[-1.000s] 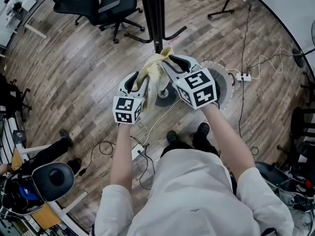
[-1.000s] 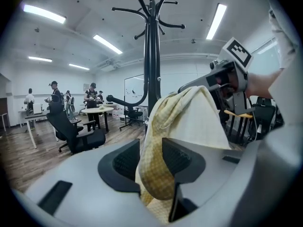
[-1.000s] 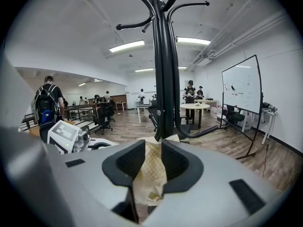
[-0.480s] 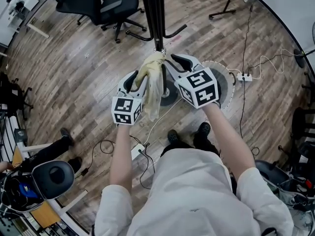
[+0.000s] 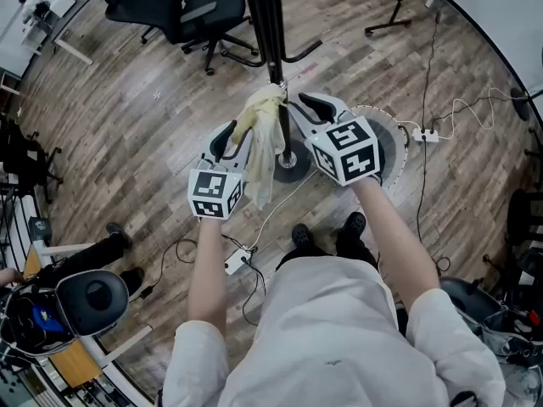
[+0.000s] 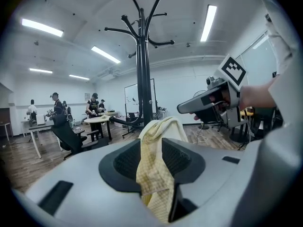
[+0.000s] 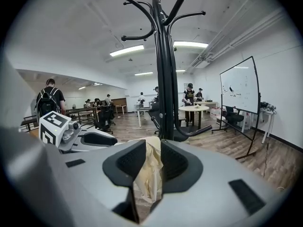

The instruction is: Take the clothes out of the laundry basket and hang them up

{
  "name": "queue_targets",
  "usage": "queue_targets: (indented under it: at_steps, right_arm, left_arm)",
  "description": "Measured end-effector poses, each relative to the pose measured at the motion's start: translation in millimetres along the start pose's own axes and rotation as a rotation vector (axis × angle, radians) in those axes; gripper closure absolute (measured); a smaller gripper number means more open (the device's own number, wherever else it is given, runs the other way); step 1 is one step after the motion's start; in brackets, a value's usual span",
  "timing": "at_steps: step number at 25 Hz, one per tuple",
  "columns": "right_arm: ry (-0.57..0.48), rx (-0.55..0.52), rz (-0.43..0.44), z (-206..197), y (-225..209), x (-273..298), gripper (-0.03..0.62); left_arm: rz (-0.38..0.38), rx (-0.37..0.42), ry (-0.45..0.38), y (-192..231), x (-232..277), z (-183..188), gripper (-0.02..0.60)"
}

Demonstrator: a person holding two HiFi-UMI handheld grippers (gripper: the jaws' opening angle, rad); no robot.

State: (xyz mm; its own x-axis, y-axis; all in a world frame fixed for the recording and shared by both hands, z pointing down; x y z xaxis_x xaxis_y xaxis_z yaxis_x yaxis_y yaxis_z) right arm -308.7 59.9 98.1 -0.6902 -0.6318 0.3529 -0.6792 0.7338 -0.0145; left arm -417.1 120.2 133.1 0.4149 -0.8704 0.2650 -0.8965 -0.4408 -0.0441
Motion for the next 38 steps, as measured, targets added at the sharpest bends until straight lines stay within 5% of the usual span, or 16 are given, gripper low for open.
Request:
queue_targets:
  at_steps: [19,38]
  right_arm:
    - [-0.073,0.000,-0.007,-2.8,-7.9,-63.8,0.507]
    - [-0.163,0.024,-0.163,-12.6,-60.6,-155.7,0.559]
  left_arm:
    - [-0.069,-0.016,-0.101,-67.3,-20.2,55.3,0.460]
    - [-0.278,0.030,-0.168,-159.0,24.8,100.1,0.518]
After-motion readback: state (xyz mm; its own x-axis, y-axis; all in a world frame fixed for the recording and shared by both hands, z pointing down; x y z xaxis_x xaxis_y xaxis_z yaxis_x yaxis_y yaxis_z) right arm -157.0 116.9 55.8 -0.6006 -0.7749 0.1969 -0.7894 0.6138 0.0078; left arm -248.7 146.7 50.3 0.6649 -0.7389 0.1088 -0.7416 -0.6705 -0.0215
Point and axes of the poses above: the fingertips, and each gripper's own axes: x forward along the fingers, y to its left, z out of its top, the point moved 1 cm from there along -x, backward along the fingers, and after that the axes turned 8 degrees about -z, right-handed, at the moved point
